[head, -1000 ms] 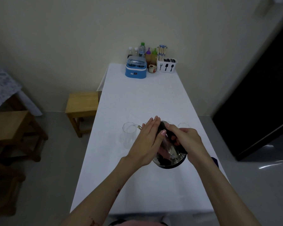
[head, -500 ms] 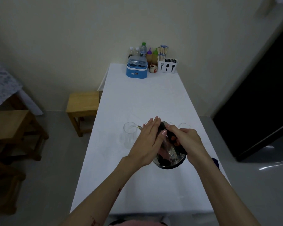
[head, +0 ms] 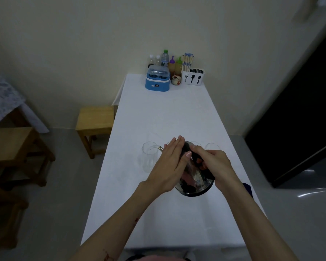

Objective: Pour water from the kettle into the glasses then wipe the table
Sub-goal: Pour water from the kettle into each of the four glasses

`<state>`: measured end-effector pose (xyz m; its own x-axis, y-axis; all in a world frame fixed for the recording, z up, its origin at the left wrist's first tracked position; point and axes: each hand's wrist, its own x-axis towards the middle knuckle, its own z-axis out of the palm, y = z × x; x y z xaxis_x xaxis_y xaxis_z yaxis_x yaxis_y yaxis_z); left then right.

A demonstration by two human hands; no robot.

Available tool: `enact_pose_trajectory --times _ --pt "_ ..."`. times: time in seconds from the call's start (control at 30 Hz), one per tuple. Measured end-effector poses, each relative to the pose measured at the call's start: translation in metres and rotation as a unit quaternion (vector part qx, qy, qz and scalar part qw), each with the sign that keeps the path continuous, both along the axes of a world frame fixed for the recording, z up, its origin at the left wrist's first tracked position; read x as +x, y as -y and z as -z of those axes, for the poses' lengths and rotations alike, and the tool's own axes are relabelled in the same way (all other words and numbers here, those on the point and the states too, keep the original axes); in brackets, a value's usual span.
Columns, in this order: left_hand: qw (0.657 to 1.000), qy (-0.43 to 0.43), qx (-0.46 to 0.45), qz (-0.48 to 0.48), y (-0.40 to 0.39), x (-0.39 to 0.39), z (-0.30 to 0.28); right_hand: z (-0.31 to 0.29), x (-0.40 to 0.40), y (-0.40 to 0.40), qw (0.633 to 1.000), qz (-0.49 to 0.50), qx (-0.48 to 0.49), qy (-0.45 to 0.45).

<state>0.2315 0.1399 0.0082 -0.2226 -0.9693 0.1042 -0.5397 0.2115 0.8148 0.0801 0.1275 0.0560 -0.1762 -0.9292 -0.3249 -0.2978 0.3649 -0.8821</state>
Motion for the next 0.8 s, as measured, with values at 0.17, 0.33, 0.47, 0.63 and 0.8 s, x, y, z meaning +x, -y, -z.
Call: enact_pose_trajectory --times 0.17,0.33,0.47,0.63,0.8 --pt "1.0 0.001 -0.002 -0.001 0.0 0.002 0.001 0.001 0.001 0.001 1.0 -0.004 -0.002 0.007" --pt "1.0 -0.003 0.004 -0.001 0.0 0.001 0.001 0.005 0.001 0.003 1.0 -0.002 0.003 0.006" --pt "1.0 -0.001 0.002 0.001 0.002 0.002 0.001 0.007 0.0 0.003 1.0 0.001 0.005 0.014" --pt "1.0 0.0 0.002 0.008 0.002 0.002 0.002 0.01 0.001 0.003 1.0 0.004 0.007 0.017" --pt "1.0 -0.001 0.007 0.012 0.001 0.004 0.001 0.011 0.002 0.001 1.0 0.002 0.006 0.022"
